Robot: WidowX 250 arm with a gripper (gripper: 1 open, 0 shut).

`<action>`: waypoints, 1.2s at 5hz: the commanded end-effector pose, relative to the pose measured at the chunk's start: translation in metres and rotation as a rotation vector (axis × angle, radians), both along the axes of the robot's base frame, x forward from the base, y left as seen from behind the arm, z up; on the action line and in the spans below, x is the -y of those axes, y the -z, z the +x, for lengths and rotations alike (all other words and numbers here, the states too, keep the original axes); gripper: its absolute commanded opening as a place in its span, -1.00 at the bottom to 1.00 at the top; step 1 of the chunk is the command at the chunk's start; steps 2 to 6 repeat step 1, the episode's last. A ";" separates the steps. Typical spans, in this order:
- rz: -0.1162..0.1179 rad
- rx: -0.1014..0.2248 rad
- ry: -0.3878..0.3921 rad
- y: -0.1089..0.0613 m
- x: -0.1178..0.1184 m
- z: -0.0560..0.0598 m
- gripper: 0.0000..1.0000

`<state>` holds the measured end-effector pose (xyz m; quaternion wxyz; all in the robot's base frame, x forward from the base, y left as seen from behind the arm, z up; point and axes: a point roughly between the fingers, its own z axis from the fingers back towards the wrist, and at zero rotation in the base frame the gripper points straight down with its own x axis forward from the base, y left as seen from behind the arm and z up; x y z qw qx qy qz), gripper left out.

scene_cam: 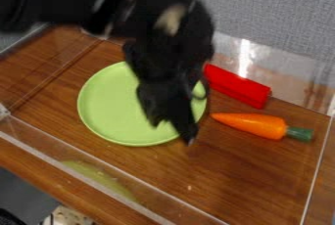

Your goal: Put the carrot on the right side

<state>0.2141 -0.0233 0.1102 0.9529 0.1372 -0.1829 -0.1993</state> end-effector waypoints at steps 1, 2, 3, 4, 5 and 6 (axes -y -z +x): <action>-0.014 0.030 0.015 0.016 0.000 -0.005 -1.00; -0.014 0.030 0.015 0.016 0.000 -0.005 -1.00; -0.014 0.030 0.015 0.016 0.000 -0.005 -1.00; -0.014 0.030 0.015 0.016 0.000 -0.005 -1.00; -0.014 0.030 0.015 0.016 0.000 -0.005 -1.00; -0.014 0.030 0.015 0.016 0.000 -0.005 -1.00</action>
